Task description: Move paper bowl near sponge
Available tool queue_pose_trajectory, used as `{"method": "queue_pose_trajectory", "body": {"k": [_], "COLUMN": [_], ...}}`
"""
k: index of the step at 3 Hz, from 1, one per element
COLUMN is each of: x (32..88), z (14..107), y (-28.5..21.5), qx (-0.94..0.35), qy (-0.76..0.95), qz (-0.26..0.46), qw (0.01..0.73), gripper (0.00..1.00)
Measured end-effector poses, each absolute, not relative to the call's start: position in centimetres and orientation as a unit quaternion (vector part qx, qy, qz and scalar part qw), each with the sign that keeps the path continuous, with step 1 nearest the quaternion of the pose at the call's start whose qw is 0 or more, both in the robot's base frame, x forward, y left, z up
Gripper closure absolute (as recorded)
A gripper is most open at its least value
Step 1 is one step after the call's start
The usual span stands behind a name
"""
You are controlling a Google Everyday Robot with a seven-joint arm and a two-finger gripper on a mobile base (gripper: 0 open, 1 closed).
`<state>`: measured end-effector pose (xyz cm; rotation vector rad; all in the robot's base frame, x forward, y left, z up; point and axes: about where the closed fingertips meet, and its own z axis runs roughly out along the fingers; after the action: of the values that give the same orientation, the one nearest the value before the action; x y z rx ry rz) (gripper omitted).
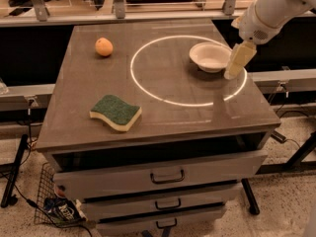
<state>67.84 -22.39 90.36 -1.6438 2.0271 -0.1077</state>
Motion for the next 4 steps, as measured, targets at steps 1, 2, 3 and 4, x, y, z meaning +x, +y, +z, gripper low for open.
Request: {"method": "queue_pose_trajectory", "body": {"k": [1, 2, 3, 4], "x": [68.8, 68.6, 68.6, 68.6], "z": [87.3, 85.5, 84.4, 83.9], "y": [-20.9, -20.1, -19.5, -18.9], "qx": [-0.612, -0.617, -0.618, -0.623], "qy": [0.750, 0.750, 0.752, 0.750], "qz": [-0.003, 0.014, 0.027, 0.030], "qw": [0.250, 0.238, 0.229, 0.220], "gripper": [0.00, 0.00, 0.18, 0.41]}}
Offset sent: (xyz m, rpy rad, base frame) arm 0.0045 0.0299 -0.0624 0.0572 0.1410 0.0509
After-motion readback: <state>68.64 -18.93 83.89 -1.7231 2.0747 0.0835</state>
